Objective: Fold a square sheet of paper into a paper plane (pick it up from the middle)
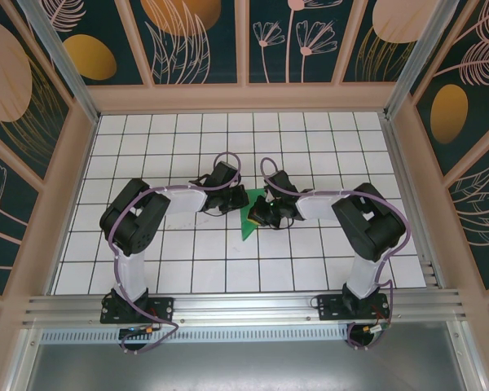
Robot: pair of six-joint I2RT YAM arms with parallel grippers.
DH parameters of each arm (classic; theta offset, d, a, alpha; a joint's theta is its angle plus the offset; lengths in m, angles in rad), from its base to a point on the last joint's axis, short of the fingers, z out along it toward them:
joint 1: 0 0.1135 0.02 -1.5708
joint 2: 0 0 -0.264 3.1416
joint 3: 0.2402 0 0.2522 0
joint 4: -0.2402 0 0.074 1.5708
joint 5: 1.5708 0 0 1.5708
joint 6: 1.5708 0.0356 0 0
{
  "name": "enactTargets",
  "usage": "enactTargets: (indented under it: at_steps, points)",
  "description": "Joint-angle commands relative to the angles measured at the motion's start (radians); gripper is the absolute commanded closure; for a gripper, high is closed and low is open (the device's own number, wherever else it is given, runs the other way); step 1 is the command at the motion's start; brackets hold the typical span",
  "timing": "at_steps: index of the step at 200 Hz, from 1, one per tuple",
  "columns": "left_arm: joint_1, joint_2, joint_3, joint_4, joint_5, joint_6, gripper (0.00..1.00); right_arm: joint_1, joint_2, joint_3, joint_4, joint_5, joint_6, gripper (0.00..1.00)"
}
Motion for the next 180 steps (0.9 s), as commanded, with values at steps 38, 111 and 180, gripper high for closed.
enactTargets:
  at_steps: [38, 111, 180]
  points:
    - [-0.007, 0.034, 0.014, -0.021, 0.019, 0.018, 0.90, -0.004, -0.042, -0.026, -0.050, 0.016, -0.020, 0.93]
    - [-0.006, 0.031, 0.015, -0.022, 0.022, 0.014, 0.89, -0.004, -0.015, -0.015, -0.046, 0.023, -0.019, 0.93]
    - [-0.006, -0.016, 0.040, -0.046, 0.000, -0.003, 0.86, -0.004, 0.008, -0.021, -0.074, 0.046, -0.022, 0.81]
